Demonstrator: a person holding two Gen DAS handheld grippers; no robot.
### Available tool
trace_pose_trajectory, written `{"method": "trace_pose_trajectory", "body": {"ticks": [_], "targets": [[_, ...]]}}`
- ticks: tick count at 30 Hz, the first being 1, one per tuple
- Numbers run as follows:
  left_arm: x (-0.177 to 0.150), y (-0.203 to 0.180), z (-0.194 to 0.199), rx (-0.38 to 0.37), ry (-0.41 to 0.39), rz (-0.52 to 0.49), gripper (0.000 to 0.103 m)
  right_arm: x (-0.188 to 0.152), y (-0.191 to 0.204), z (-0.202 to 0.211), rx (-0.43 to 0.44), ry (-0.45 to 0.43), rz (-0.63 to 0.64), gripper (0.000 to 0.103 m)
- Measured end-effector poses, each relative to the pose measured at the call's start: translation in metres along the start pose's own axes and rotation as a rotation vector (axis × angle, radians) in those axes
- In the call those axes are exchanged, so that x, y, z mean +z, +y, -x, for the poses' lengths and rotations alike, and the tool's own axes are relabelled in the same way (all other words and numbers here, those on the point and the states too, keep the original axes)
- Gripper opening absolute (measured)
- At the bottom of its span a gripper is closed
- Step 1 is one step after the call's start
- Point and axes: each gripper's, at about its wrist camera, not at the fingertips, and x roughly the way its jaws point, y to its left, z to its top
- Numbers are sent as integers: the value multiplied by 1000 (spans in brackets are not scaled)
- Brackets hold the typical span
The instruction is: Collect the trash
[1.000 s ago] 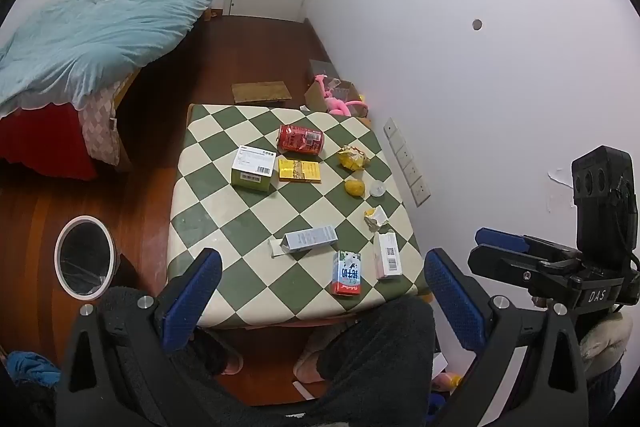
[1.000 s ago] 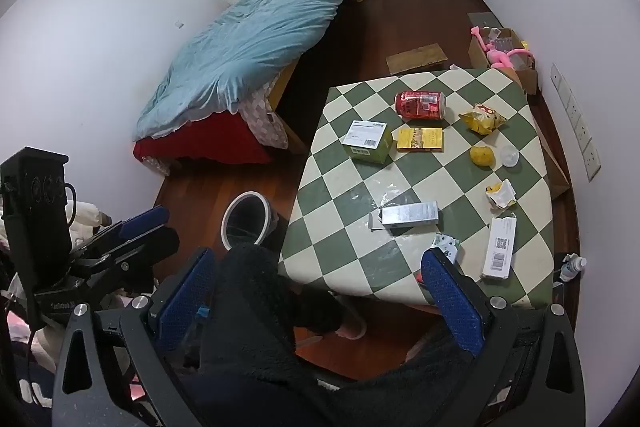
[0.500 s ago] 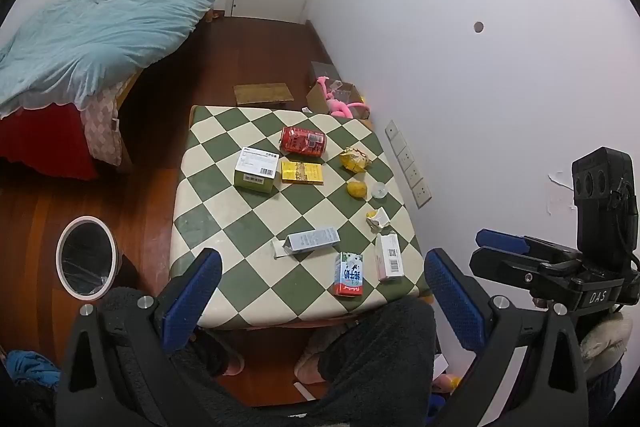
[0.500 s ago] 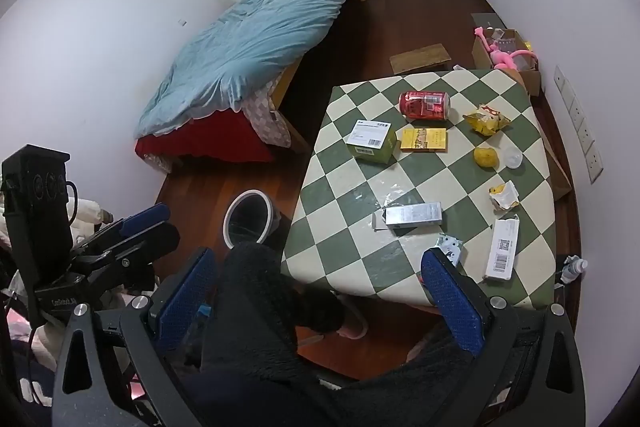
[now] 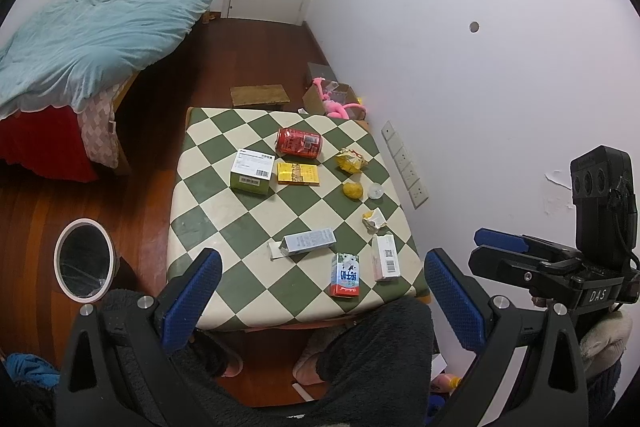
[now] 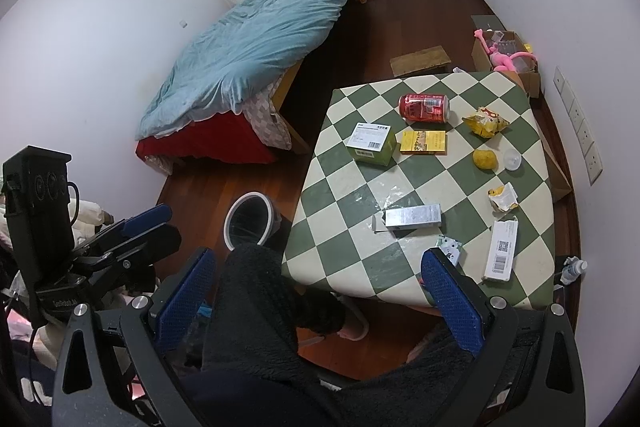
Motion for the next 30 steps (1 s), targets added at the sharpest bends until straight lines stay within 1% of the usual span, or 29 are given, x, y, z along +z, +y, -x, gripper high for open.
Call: {"method": "trace_pose_trajectory", "body": {"ticks": [2,7,30], "targets": [[1,-8,0,2,3,-2,103,0,-1,1,0,-1,1,103],[2,-12,-2,0,-1,-7,103,-1,1,1,-1,-1,1,103],[2,-8,1,-11,-11,-5,103,0,1,0,1,-3,1,103]]}}
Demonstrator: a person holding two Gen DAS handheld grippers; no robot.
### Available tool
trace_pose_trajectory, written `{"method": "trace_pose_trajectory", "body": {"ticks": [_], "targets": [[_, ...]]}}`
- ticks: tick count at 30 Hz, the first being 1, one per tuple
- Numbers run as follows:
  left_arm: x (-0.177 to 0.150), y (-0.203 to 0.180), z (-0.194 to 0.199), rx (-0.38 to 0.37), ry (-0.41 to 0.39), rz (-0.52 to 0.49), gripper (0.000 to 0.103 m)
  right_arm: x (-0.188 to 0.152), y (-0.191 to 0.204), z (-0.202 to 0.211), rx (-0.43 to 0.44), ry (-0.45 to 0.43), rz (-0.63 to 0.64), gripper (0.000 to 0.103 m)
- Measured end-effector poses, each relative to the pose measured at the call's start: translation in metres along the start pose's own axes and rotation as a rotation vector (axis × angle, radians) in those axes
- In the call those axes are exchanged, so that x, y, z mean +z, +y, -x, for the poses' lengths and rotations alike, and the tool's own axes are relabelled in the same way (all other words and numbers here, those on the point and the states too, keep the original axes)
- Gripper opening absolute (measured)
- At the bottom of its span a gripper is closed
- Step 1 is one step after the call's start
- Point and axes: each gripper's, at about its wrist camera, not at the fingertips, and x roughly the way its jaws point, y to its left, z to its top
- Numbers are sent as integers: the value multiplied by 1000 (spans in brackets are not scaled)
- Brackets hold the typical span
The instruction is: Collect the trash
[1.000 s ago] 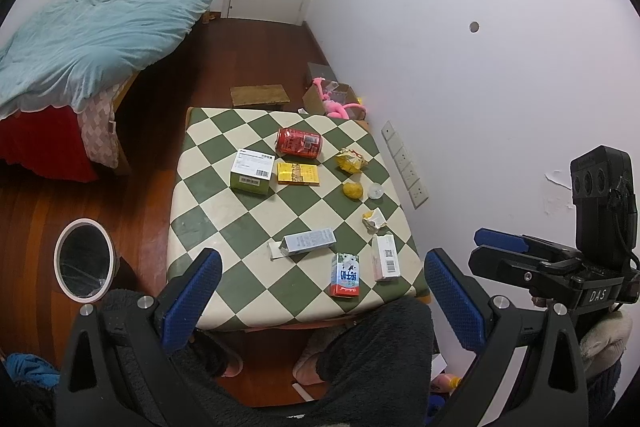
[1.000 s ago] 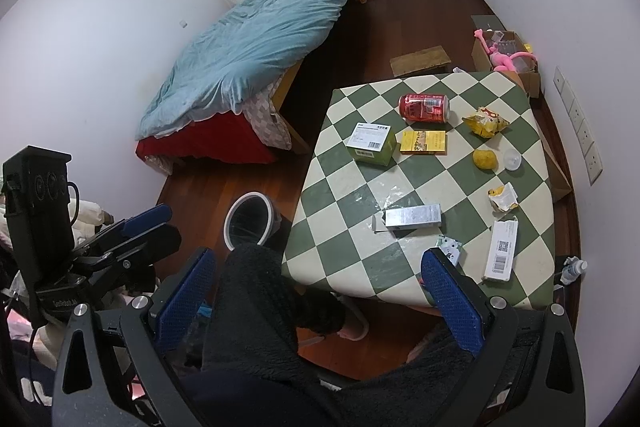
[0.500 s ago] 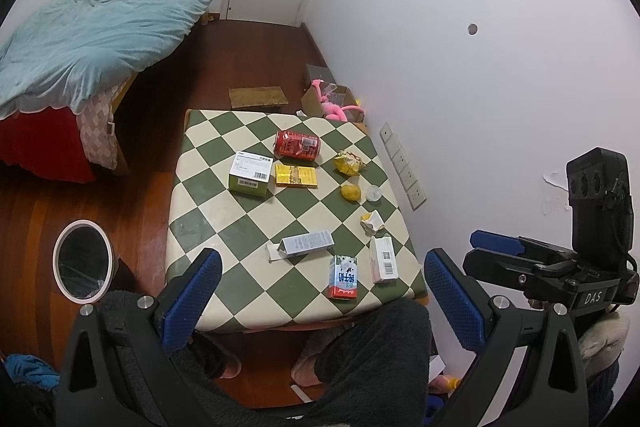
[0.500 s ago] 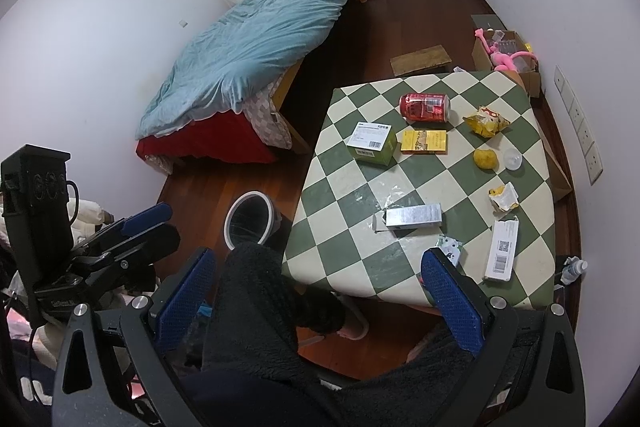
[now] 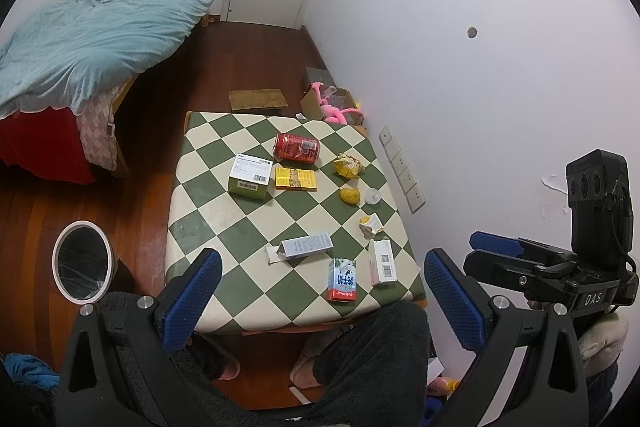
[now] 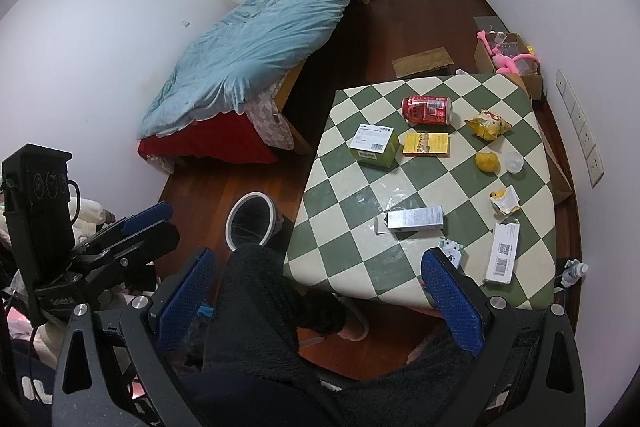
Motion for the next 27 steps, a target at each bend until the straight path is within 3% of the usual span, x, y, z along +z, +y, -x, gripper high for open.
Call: {"method": "trace_pose_trajectory", "body": {"ticks": [27], "targets": [[9,-4,3,-2,-12,-2,103,1,4,1,2,-3,2,103]]}}
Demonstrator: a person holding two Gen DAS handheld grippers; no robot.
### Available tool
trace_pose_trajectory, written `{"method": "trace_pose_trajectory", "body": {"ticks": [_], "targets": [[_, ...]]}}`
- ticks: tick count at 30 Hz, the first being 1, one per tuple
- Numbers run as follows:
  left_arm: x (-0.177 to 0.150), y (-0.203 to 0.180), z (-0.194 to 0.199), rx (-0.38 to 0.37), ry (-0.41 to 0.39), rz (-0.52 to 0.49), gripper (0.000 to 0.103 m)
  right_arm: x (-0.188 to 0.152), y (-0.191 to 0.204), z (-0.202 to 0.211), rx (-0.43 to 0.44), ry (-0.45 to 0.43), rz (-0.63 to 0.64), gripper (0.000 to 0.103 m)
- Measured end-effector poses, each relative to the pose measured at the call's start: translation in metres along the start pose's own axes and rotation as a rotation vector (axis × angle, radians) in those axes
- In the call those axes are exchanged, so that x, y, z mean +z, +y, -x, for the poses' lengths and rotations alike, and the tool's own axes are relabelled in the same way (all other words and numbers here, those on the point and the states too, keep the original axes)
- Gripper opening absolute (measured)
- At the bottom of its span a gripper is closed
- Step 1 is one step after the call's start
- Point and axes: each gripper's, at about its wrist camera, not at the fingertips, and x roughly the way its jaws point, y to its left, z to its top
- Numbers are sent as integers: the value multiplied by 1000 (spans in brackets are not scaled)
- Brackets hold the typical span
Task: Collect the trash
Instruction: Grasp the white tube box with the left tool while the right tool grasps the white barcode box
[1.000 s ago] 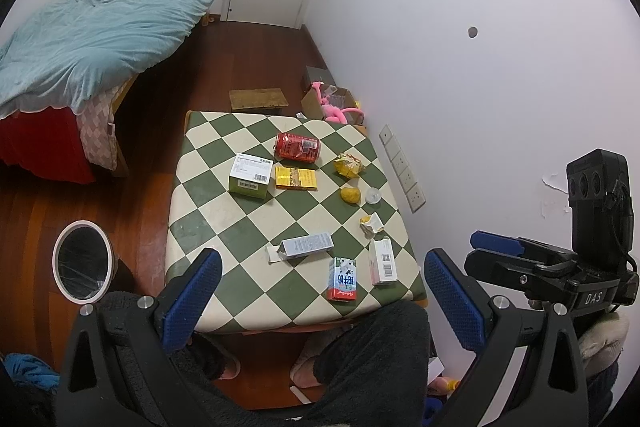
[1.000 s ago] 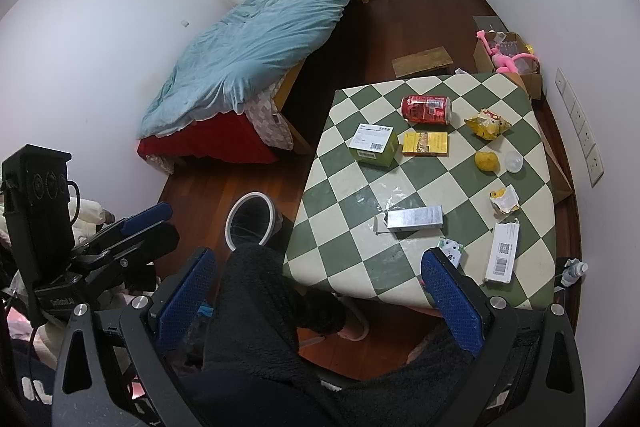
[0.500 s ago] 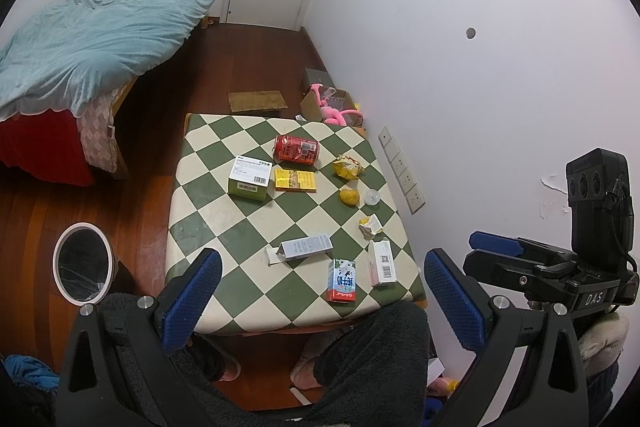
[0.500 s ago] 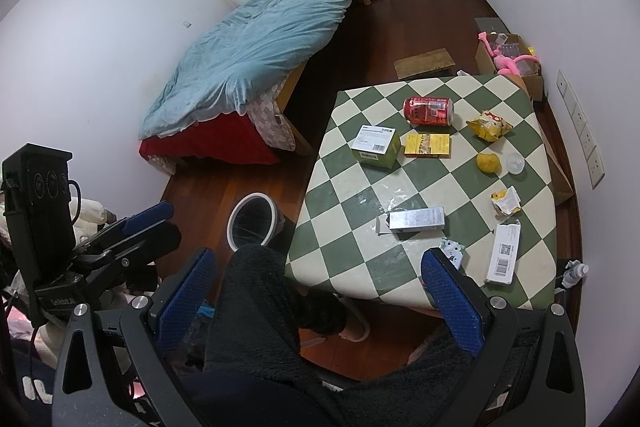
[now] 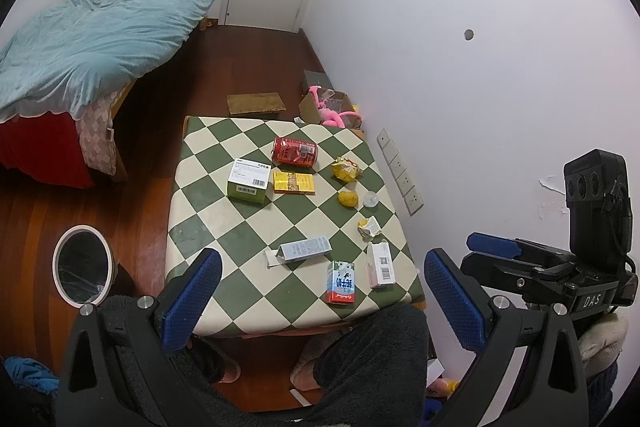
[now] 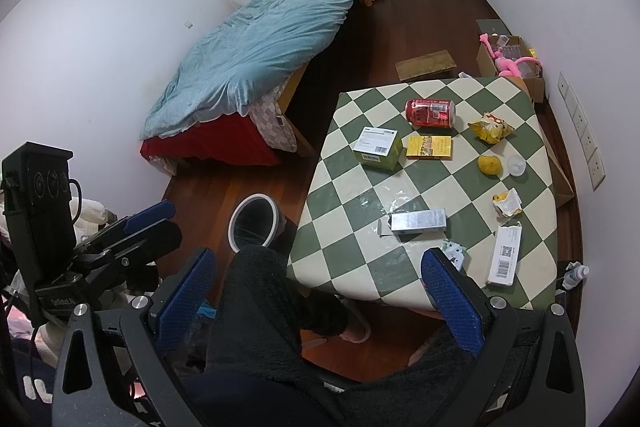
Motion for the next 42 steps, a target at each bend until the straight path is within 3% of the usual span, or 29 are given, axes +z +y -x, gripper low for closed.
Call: {"method": "trace_pose_trajectory", "body": {"ticks": [11,13,15,20,26,27,28,30,38,39,42], "targets": [[1,3,0,10,-8,-1,103,3,2,0,5,-6,1,103],[3,3,-7,54,-14,-10,103,9,8,3,-9,-22,-13,103],[4,5,-22,151,-23,-32,103,15,5,3,-50,-55,-50,103],[-1,26,-100,350,27,-47,103,14,-36,-19,-216,-82,-173,103],[-27,55,-204,423,205,-66,103,-3,-123,-92,-421,7,-301,103],[-32,57,-216,435,226,-84,103,-5,-140,-107,-433,28,-335,99],[-36,57,-229,442,251,-101,103,-8,-156,-119,-441,43,-361,87],[-43,57,-255,449,297,-140,103,-14,-184,-142,-485,81,-402,73],[-50,23,-336,368,446,-438,101,-38,-262,-218,-524,207,-497,73],[-51,16,-345,359,468,-487,99,-40,-268,-227,-517,220,-497,73],[-53,-4,-373,336,535,-620,74,-44,-275,-238,-499,230,-500,51]]}}
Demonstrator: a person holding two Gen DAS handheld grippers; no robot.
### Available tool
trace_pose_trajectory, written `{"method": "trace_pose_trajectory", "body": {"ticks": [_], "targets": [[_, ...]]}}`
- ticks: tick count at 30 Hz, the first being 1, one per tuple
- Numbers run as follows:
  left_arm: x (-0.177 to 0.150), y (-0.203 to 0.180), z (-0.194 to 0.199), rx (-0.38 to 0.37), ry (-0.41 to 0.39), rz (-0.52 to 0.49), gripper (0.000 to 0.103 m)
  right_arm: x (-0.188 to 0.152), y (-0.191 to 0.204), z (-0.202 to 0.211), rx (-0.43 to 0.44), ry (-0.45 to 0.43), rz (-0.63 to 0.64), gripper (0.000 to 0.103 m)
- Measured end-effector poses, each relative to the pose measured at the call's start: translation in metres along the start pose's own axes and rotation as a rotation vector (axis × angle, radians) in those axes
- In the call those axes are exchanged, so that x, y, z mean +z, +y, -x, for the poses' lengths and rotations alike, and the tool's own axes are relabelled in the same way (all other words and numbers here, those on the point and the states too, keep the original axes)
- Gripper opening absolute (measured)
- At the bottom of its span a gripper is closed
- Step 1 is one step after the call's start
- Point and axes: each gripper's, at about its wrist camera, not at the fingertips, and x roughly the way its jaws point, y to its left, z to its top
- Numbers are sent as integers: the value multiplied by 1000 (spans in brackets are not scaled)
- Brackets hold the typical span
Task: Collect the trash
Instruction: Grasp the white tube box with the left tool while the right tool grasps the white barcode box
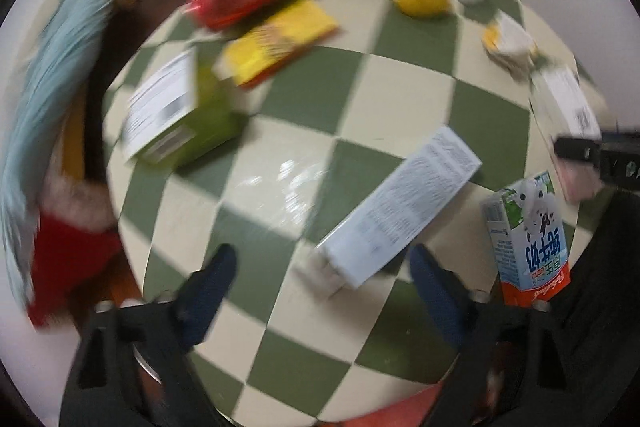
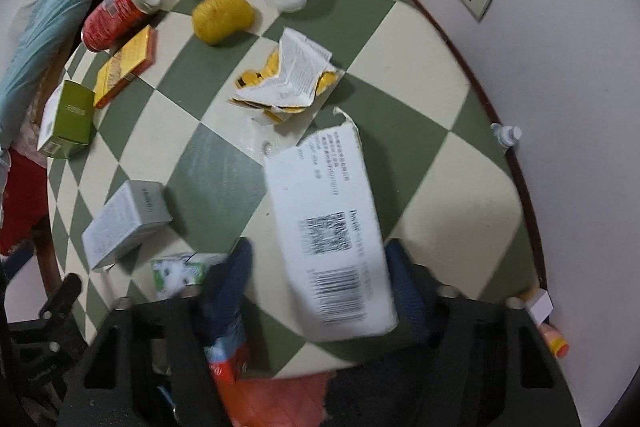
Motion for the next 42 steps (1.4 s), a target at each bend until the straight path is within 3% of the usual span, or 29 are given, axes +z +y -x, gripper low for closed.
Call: {"method": "trace_pose_trajectory", "body": {"ticks": [7,8,9,10,13,16,19,21,24,28,35,42], "targets": [[33,-44,-23,-42,74,-295,65,-3,-17,2,40,14,-53,51],[36,-47,-27,-41,89,-307,54,-3,-18,2,44,17,-58,51],[38,-47,-29,-64,102,-303,50,-2,-21,1,48,18,-63,51],[42,-44,-28,-91,95,-274,36,-1,-23,0,48,18,-64,51],[46,-32,-33,-121,123,-175,36,1,-24,2,47,21,-77,51],[39,-3,-46,-144,213,48,35,2,-23,2,51,24,-94,51],[27,32,-56,-191,241,284,35,-3,-18,1,60,40,-93,51],[19,45,-61,-209,224,372,35,-6,-12,-1,62,54,-82,51],[12,47,-64,-193,192,386,37,-4,-5,-2,44,48,-71,52],[7,35,-62,-145,148,329,37,1,7,-6,-26,35,-31,54],[-2,25,-61,-140,96,316,32,-3,29,-9,-134,18,32,56],[-11,39,-45,-106,52,328,31,-15,31,-2,-153,-27,23,48]]}}
